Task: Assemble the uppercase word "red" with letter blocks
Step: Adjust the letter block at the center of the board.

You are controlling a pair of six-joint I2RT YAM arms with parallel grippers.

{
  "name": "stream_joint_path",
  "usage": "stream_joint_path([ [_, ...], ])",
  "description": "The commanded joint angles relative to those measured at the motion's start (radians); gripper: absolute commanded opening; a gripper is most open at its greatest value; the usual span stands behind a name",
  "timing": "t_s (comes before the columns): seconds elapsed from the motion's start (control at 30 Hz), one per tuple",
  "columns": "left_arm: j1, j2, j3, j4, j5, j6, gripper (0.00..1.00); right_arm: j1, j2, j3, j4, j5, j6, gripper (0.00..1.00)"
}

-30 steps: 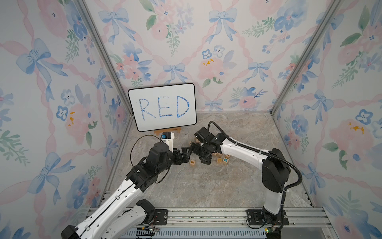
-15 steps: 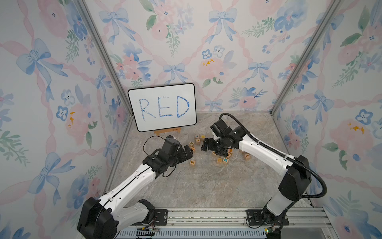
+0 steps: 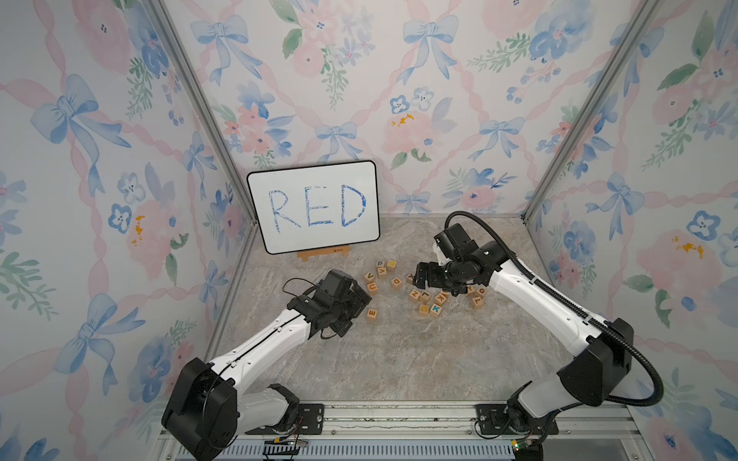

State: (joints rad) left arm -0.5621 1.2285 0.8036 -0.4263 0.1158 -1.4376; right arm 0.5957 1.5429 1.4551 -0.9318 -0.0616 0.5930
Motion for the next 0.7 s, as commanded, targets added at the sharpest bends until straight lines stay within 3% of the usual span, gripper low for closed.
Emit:
stream_joint_path([
  [0.0,0.003,0.062,0.092,-0.073,-0.043,0.000,0.98,-0.014,-0.034,-0.033,-0.020,0.017,-0.022,0.97],
  [0.13,0.002,0.200,0.211,-0.127,-0.035,0.198,0.98,-0.020,-0.065,-0.066,-0.003,0.002,-0.029,0.97],
  [0.4,-0.006,0.352,0.303,-0.189,-0.123,0.538,0.98,-0.027,-0.150,-0.078,-0.016,-0.077,-0.139,0.97],
  [0.67,-0.066,0.466,0.391,-0.221,-0.203,0.792,0.95,-0.032,-0.293,-0.164,-0.028,-0.087,-0.175,0.97],
])
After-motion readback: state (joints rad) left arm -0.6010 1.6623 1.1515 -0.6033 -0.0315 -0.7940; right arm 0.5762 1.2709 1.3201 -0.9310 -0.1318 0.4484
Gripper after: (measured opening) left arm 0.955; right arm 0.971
